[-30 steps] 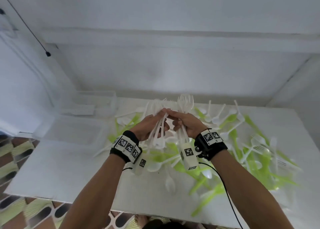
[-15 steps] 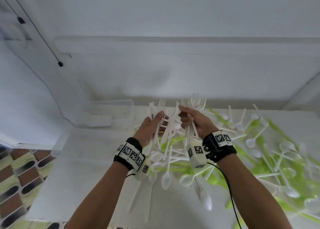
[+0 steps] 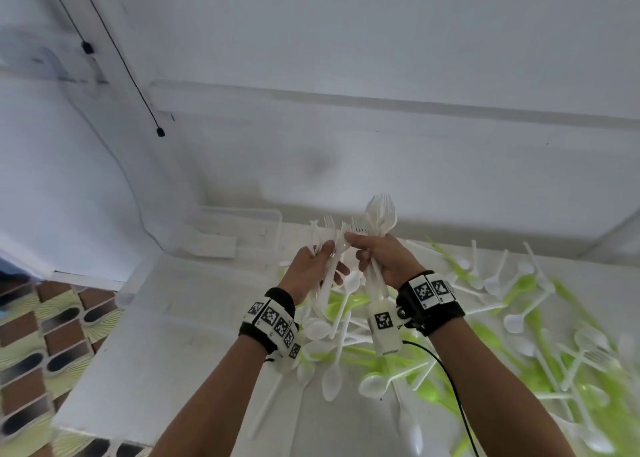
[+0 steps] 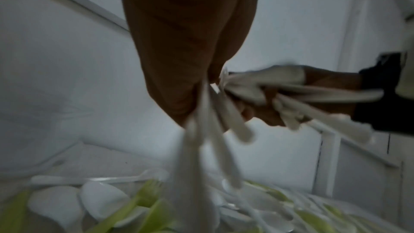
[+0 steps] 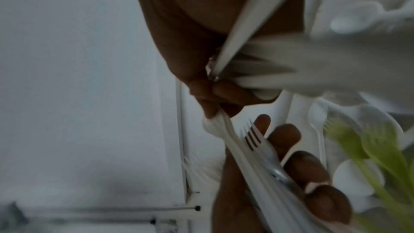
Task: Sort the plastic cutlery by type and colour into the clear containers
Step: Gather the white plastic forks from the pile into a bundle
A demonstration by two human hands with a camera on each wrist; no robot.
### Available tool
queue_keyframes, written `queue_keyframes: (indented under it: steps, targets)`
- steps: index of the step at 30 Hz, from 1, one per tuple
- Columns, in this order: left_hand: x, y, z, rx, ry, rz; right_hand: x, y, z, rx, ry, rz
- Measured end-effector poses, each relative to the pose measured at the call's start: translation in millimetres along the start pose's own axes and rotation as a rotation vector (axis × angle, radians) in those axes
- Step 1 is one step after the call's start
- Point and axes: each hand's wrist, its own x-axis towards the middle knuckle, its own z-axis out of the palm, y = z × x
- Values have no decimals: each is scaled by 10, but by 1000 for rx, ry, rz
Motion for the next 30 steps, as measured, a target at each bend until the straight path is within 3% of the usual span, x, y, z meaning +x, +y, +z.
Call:
queue_keyframes:
  steps: [2,4,11,16,20,26,30]
  targets:
    - [19,-22,8,81,31,4,14,-60,-63,178,-116,44]
    - [30,-55,10,70,65,-12,17,-97,-111,214,-170,72]
    - [44,-116,105,-7,145,-15,62,-4,-103,-8,17,-11]
    - [57,-120,157,-156,168,-124,28,60,-104,41,-25,-112]
    - [57,-127,189,-125,190,-135,22,104,-76,121,-27,-110]
    - [43,-158,155,-119,88,-56,124,145,-104,264,18,5]
    - [34,-211,181,-190,149,61,95,120,-69,179,111,10]
